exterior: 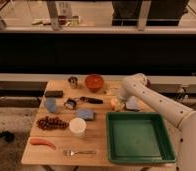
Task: Place apple in tray
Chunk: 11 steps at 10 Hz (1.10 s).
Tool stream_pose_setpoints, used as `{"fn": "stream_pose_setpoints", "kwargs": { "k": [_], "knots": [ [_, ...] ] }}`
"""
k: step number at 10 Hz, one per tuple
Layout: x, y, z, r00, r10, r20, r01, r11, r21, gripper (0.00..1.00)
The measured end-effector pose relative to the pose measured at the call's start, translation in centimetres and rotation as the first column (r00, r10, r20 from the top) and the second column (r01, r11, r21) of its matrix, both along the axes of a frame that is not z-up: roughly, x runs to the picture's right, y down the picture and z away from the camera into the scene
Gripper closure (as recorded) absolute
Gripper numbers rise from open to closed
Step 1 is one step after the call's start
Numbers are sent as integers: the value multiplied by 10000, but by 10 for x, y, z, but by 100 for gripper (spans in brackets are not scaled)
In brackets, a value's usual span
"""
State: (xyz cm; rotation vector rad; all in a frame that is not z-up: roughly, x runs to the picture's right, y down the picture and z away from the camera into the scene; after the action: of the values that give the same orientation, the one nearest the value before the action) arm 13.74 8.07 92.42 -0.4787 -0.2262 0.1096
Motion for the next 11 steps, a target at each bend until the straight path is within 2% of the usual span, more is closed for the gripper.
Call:
{"fn": "stream_pose_setpoints", "kwargs": {
  "k": [1,4,5,7,8,9,10,11],
  "knots": [
    [-1,1,0,10000,-1,40,1,10000,-52,27],
    [0,5,1,9998,122,185,-118,9997,-232,56],
    [-2,6,2,9993,221,313,-209,9990,-400,67],
    [2,5,4,9952,878,438,-837,9927,-868,87],
    [6,5,5,9881,1439,538,-1365,9831,-1221,95],
    [11,4,6,9813,1804,666,-1694,9749,-1446,96],
    [18,2,7,9655,2476,811,-2304,9567,-1777,96],
    [27,0,8,9571,2795,760,-2616,9468,-1872,96]
  ]
}}
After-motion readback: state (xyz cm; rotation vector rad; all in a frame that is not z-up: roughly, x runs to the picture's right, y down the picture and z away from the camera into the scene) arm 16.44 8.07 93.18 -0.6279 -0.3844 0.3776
